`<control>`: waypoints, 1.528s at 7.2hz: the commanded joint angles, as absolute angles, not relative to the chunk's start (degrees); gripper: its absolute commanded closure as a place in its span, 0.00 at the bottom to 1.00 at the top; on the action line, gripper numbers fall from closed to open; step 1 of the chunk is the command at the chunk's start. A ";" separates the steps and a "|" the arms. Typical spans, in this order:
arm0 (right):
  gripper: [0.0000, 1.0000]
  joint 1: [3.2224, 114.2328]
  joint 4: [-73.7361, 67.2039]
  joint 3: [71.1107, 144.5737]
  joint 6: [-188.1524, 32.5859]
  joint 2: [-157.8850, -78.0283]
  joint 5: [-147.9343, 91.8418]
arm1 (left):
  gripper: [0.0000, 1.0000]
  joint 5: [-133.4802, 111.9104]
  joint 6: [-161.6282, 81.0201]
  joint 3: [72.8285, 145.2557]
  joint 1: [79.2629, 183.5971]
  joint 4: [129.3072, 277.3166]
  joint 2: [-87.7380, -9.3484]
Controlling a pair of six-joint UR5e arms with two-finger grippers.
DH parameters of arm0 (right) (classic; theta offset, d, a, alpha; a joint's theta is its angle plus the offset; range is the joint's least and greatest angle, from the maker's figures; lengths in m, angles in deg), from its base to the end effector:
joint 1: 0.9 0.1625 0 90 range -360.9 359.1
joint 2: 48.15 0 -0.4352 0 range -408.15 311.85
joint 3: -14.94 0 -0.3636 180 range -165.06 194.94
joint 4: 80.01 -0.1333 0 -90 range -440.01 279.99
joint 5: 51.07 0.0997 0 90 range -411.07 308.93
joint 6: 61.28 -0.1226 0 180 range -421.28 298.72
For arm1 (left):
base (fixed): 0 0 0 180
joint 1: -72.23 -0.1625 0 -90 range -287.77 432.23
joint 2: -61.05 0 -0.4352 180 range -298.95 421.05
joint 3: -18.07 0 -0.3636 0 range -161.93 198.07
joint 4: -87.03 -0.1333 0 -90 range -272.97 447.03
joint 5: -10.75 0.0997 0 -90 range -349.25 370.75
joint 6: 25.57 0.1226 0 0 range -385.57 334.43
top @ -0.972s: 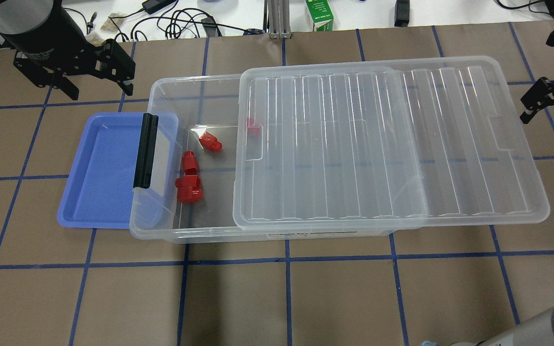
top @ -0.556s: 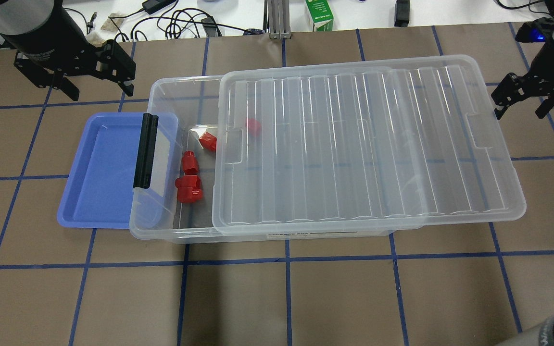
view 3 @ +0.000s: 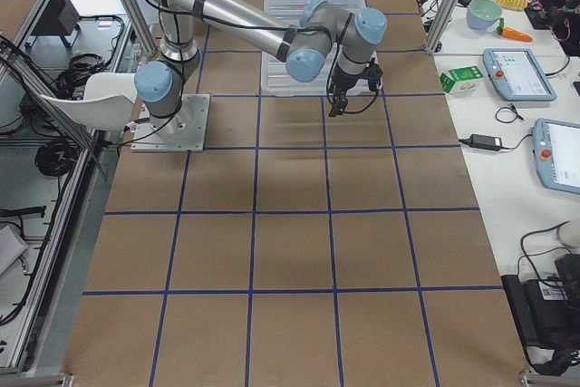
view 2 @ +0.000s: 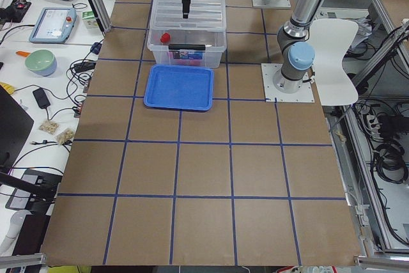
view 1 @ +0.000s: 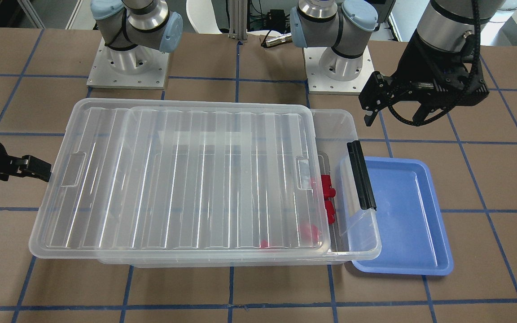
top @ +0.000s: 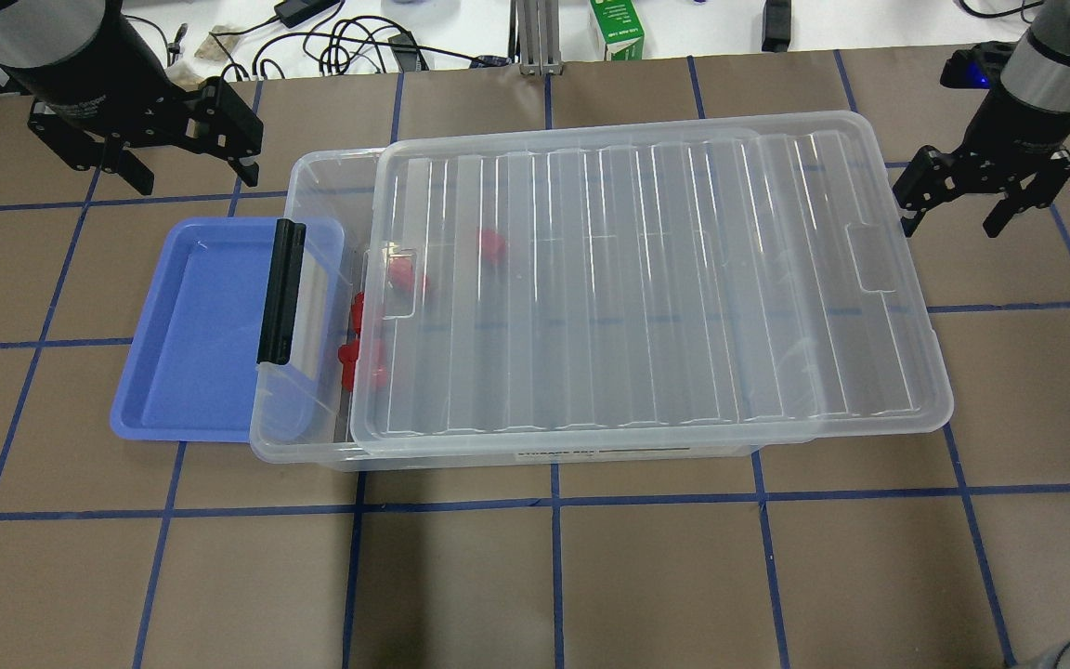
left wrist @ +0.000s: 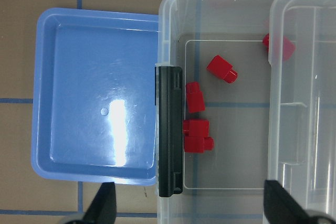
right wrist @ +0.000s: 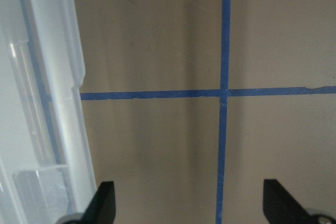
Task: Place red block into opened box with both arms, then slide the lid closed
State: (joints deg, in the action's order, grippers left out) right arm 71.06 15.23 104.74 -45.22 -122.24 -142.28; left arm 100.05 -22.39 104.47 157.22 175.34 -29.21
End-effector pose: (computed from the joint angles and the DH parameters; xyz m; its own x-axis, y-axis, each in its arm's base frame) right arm -0.0445 -0.5588 0.3439 -0.9989 0.0354 -0.0303 0.0293 0.9832 0.1804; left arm -0.0928 -0.4850 0.5055 -0.9995 -0.0311 0.0073 -0.0316 0.9956 -0.0882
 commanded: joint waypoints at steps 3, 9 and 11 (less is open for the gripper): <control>0.00 75.81 15.26 105.20 -50.64 -122.42 -142.12 | 0.00 100.05 -22.32 104.47 157.22 175.28 -29.21; 0.00 79.60 16.49 105.20 -53.55 -122.15 -142.73 | 0.00 100.05 -22.32 104.47 157.22 175.36 -29.12; 0.00 79.52 16.93 104.59 -53.20 -121.89 -142.91 | 0.00 100.05 -22.32 104.47 157.22 175.28 -29.12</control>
State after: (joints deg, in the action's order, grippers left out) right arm 79.44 16.70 105.06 -53.42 -122.07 -142.76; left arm 100.04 -22.32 104.47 157.22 175.34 -29.13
